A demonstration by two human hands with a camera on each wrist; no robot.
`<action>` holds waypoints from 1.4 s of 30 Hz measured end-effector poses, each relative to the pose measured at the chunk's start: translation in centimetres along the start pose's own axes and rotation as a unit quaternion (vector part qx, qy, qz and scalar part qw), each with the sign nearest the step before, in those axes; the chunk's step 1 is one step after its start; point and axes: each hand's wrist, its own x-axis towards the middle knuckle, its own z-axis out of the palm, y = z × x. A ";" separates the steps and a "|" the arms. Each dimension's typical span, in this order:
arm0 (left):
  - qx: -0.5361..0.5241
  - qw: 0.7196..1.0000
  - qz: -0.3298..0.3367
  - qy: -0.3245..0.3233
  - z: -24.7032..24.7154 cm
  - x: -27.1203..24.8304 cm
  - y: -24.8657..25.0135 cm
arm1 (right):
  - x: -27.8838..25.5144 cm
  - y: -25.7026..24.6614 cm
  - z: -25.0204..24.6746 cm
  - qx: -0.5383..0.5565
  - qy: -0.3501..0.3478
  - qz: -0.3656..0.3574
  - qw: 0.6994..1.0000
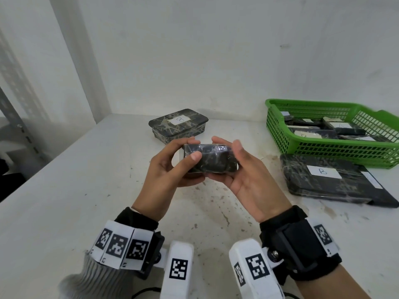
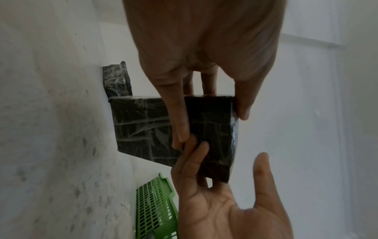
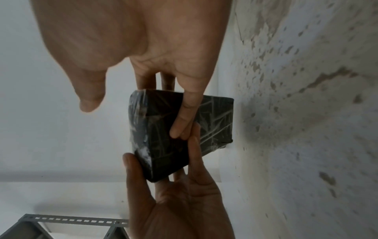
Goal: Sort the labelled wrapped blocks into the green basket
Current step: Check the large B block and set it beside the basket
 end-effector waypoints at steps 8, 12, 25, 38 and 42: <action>-0.027 0.999 -0.022 -0.012 -0.1 0.1 0.1 | -0.2 0.2 0.1 -0.014 0.025 -0.024 0.999; -0.033 0.999 -0.031 -0.007 0.0 0.2 -0.1 | -0.1 0.4 0.1 -0.057 0.025 -0.021 0.998; -0.020 0.999 -0.025 -0.031 -1.0 0.3 -0.4 | -0.1 0.5 0.2 -0.105 0.049 -0.019 0.993; 0.036 0.997 -0.043 -0.061 -0.7 0.3 -0.1 | 0.6 0.1 -1.2 -0.012 0.097 0.049 0.994; 0.014 0.996 -0.089 -0.005 -0.6 0.5 -0.2 | 0.3 0.2 -1.0 -0.067 0.070 0.008 0.995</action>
